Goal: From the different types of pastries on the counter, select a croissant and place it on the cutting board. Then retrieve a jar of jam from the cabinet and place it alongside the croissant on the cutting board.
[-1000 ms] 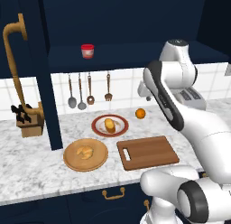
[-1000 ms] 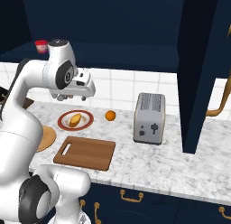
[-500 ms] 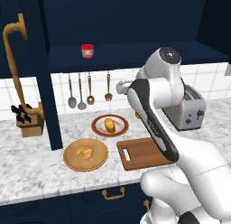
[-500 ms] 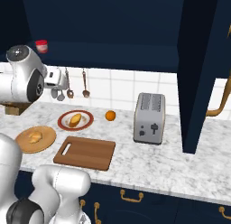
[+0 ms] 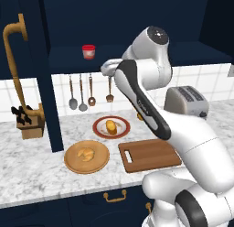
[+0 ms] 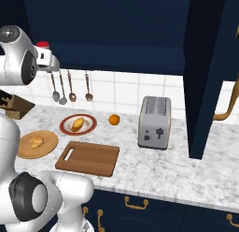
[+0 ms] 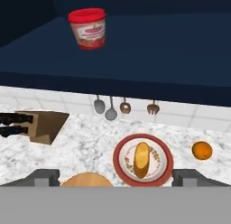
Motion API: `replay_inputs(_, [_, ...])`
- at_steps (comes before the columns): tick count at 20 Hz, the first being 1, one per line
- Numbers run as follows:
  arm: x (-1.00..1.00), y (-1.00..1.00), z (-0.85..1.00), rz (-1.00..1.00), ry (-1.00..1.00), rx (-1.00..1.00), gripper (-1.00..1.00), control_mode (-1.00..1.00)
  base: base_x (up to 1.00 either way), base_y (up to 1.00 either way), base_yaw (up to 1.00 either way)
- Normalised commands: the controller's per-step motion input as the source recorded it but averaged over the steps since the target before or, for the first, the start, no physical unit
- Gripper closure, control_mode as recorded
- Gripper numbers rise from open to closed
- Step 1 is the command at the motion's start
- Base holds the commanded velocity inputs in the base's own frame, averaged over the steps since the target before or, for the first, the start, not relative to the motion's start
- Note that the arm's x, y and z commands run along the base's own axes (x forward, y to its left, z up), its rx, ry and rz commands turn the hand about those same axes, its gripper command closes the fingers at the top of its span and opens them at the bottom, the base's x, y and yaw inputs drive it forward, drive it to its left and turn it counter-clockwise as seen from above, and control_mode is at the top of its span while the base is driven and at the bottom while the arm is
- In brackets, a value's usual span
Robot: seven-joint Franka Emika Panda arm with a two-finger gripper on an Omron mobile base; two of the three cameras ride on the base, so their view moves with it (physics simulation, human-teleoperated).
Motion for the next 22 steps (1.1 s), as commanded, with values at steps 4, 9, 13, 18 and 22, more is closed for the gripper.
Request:
replay_inputs(4, [0.15,0.36,0.03,0.13,0.0,0.0,-1.0,-1.0,0.0,0.0,0.0])
replay_inputs(9, [0.88,0.22,0.7,0.03,-0.12,0.01,-1.0,-1.0,0.0,0.0,0.0])
replay_inputs(13, [0.0,0.27,0.0,0.11,-0.04,0.0,-1.0,-1.0,0.0,0.0,0.0])
replay_inputs(18, [-0.14,0.05,-0.44,0.01,0.09,-0.05,-1.0,-1.0,0.0,0.0,0.0])
replay_inputs(22, [0.17,0.09,0.11,0.0,-0.06,0.0,-1.0,-1.0,0.0,0.0,0.0])
